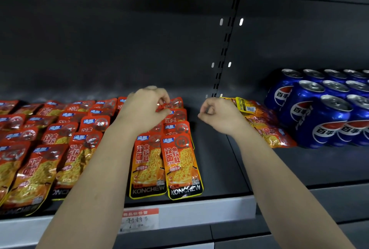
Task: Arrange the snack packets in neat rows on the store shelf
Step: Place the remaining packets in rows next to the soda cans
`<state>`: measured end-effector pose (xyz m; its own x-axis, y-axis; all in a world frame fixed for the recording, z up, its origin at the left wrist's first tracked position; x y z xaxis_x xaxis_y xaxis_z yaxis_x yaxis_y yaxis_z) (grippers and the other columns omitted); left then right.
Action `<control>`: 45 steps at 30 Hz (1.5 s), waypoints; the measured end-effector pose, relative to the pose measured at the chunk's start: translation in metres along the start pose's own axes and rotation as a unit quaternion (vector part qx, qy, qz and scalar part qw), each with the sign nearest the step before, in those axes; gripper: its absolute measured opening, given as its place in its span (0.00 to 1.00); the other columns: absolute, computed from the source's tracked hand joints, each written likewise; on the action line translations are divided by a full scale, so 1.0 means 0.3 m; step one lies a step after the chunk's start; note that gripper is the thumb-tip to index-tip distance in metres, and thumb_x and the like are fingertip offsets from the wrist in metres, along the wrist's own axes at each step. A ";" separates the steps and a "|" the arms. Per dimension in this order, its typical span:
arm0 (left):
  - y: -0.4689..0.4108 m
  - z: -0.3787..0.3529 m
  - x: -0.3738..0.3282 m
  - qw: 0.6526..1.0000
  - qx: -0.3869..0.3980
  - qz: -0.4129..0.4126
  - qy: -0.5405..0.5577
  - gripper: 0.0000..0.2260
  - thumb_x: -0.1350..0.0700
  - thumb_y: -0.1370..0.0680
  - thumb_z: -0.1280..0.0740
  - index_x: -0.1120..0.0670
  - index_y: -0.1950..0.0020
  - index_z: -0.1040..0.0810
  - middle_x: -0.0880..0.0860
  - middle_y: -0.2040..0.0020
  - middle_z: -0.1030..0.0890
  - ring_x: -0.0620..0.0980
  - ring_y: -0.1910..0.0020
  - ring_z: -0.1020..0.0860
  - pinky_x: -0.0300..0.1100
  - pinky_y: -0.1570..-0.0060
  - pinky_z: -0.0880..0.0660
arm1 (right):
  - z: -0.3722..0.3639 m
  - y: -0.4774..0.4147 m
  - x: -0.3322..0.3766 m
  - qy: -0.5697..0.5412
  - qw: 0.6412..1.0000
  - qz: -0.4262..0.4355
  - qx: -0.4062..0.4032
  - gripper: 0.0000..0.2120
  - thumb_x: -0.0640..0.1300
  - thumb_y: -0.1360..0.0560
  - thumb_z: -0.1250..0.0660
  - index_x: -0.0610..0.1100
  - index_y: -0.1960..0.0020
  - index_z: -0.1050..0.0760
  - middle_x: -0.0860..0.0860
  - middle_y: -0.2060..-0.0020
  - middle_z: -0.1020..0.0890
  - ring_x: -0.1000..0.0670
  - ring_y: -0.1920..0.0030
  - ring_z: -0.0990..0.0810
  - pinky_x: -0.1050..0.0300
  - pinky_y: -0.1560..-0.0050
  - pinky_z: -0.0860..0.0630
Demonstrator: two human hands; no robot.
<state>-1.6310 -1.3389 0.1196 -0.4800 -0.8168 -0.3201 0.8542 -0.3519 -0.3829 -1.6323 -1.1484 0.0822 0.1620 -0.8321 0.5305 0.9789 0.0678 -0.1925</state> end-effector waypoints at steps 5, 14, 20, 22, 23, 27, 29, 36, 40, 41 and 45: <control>0.000 -0.002 0.005 1.000 -0.003 0.014 -0.009 0.07 0.52 0.26 0.29 0.48 0.49 0.22 0.44 0.55 0.22 0.43 0.59 0.23 0.42 0.53 0.26 | 0.087 0.003 -0.036 0.016 0.998 -0.027 -0.046 0.07 0.46 0.28 0.29 0.53 0.62 0.26 0.56 0.69 0.21 0.53 0.61 0.21 0.60 0.59 0.26; -0.001 -0.011 0.014 1.000 0.003 0.022 0.002 0.05 0.53 0.26 0.29 0.47 0.51 0.21 0.42 0.59 0.21 0.41 0.62 0.23 0.41 0.55 0.24 | 0.257 0.013 -0.179 0.072 0.985 -0.123 -0.095 0.14 0.50 0.37 0.22 0.52 0.60 0.27 0.52 0.58 0.20 0.47 0.55 0.20 0.51 0.56 0.22; -0.002 -0.009 0.006 1.000 -0.003 0.021 0.015 0.04 0.54 0.26 0.29 0.46 0.53 0.21 0.43 0.59 0.20 0.41 0.62 0.23 0.39 0.56 0.25 | 0.224 0.051 -0.278 0.105 0.976 -0.170 -0.088 0.25 0.54 0.35 0.22 0.47 0.43 0.25 0.50 0.50 0.29 0.42 0.44 0.25 0.48 0.48 0.23; -0.001 -0.008 0.004 1.000 -0.005 0.022 0.019 0.04 0.54 0.26 0.29 0.46 0.53 0.21 0.44 0.58 0.20 0.42 0.61 0.22 0.39 0.56 0.25 | 0.228 0.052 -0.285 0.097 0.974 -0.171 -0.110 0.22 0.54 0.34 0.22 0.46 0.45 0.23 0.49 0.49 0.27 0.42 0.44 0.25 0.48 0.49 0.23; 0.000 -0.007 0.004 0.999 -0.006 0.023 0.021 0.04 0.54 0.26 0.29 0.46 0.53 0.21 0.44 0.58 0.20 0.42 0.60 0.22 0.40 0.55 0.24 | 0.230 0.052 -0.287 0.094 0.974 -0.171 -0.119 0.21 0.54 0.34 0.22 0.46 0.47 0.23 0.49 0.48 0.26 0.43 0.44 0.25 0.48 0.49 0.23; 0.002 -0.002 0.001 0.999 -0.008 0.024 0.024 0.03 0.54 0.25 0.30 0.46 0.53 0.21 0.44 0.58 0.20 0.43 0.60 0.21 0.40 0.55 0.24 | 0.233 0.052 -0.293 0.101 0.971 -0.166 -0.138 0.13 0.54 0.32 0.24 0.46 0.54 0.20 0.49 0.51 0.20 0.44 0.48 0.22 0.49 0.52 0.22; 0.002 0.001 -0.001 0.999 -0.011 0.023 0.028 0.03 0.54 0.25 0.30 0.47 0.53 0.20 0.44 0.58 0.21 0.43 0.60 0.22 0.40 0.55 0.24 | 0.252 0.050 -0.278 0.114 0.968 -0.144 -0.173 0.10 0.52 0.28 0.27 0.45 0.58 0.19 0.48 0.57 0.17 0.44 0.51 0.21 0.49 0.55 0.21; -0.001 0.002 -0.018 0.997 -0.027 0.004 0.069 0.02 0.54 0.26 0.29 0.47 0.55 0.20 0.42 0.58 0.21 0.41 0.60 0.22 0.42 0.56 0.23 | 0.339 0.094 -0.140 -0.090 0.940 0.005 -0.330 0.05 0.46 0.21 0.35 0.45 0.53 0.23 0.53 0.63 0.20 0.55 0.62 0.22 0.66 0.62 0.28; -0.007 -0.011 -0.047 0.996 -0.028 -0.032 0.081 0.03 0.51 0.25 0.31 0.48 0.53 0.20 0.43 0.54 0.22 0.42 0.56 0.21 0.47 0.52 0.22 | 0.270 0.075 -0.137 -0.344 0.897 -0.062 -0.272 0.06 0.45 0.19 0.39 0.44 0.50 0.27 0.50 0.72 0.21 0.49 0.71 0.22 0.61 0.70 0.28; -0.007 -0.012 -0.053 0.995 -0.028 -0.037 0.086 0.05 0.50 0.24 0.31 0.48 0.50 0.20 0.44 0.52 0.22 0.42 0.54 0.21 0.48 0.51 0.22 | 0.248 0.068 -0.127 -0.404 0.879 -0.068 -0.246 0.06 0.44 0.18 0.40 0.43 0.51 0.28 0.49 0.75 0.21 0.47 0.72 0.23 0.60 0.72 0.29; 0.000 -0.016 -0.059 0.993 -0.013 -0.013 0.117 0.20 0.45 0.25 0.31 0.47 0.35 0.27 0.47 0.41 0.22 0.43 0.45 0.22 0.44 0.45 0.24 | 0.168 0.052 -0.051 -0.542 0.831 -0.042 -0.119 0.09 0.41 0.17 0.43 0.42 0.55 0.30 0.47 0.69 0.19 0.49 0.72 0.21 0.62 0.74 0.29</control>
<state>-1.6233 -1.3222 0.1213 -0.5378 -0.6783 -0.5008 0.8367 -0.3566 -0.4156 -1.6131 -1.1068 0.1127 0.2374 0.1641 0.9575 0.9612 -0.1825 -0.2070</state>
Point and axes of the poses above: each hand's wrist, its own y-axis away from the middle knuckle, its own z-axis out of the back of the hand, x = y × z, the point moved 8 cm from there along -y, towards the middle knuckle
